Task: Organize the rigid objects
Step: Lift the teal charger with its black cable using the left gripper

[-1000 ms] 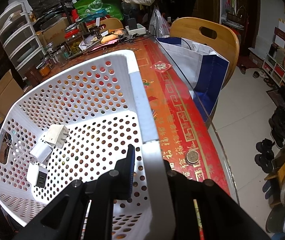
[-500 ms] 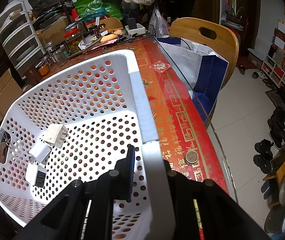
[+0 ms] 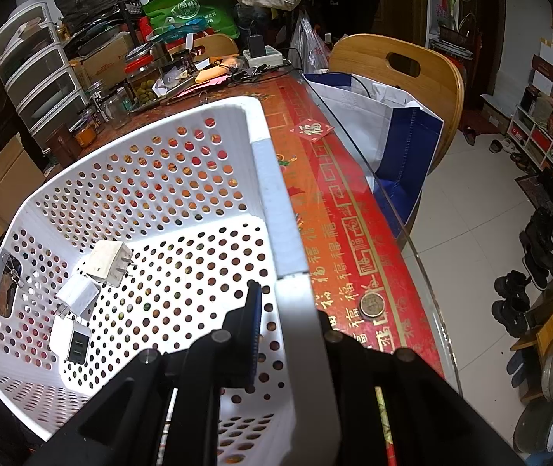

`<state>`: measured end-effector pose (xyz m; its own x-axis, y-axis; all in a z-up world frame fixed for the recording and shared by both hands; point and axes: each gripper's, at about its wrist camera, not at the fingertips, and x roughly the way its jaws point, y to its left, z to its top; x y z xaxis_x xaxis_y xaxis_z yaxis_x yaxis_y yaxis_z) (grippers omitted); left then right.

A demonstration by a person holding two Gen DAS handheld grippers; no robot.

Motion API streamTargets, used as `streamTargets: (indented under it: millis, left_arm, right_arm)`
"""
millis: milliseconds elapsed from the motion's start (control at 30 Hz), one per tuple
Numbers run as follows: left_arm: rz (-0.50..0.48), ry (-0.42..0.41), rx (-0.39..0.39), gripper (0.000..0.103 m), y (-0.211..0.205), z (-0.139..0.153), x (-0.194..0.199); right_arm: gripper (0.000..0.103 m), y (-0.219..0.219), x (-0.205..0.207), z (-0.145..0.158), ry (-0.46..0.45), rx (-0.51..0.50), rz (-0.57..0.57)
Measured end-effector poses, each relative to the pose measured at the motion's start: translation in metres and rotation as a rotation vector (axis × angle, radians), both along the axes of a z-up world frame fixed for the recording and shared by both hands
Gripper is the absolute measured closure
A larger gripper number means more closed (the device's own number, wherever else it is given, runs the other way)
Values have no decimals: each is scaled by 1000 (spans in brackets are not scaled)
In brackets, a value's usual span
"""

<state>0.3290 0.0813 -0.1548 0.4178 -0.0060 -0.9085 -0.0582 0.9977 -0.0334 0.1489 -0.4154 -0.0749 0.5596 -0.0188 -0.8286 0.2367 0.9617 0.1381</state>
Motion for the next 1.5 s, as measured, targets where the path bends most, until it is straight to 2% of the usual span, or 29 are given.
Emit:
streamTargets:
  millis: [133, 333, 700, 900, 1200, 1500]
  left_arm:
    - [3, 0, -3, 64, 0, 1, 2]
    - [6, -82, 3, 64, 3, 22, -11]
    - [10, -197, 100, 64, -5, 64, -25]
    - [-18, -260, 161, 64, -26, 95, -39]
    - [-63, -313, 188, 64, -54, 129, -60]
    - [-142, -354, 254, 64, -108, 156, -86]
  right_arm:
    - [89, 0, 0, 0, -2, 1, 1]
    - [89, 2, 0, 1, -3, 0, 4]
    - [89, 2, 1, 1, -6, 2, 12]
    - [89, 2, 1, 1, -7, 2, 13]
    - [89, 3, 1, 1, -7, 0, 17]
    - [89, 4, 1, 1, -7, -1, 19]
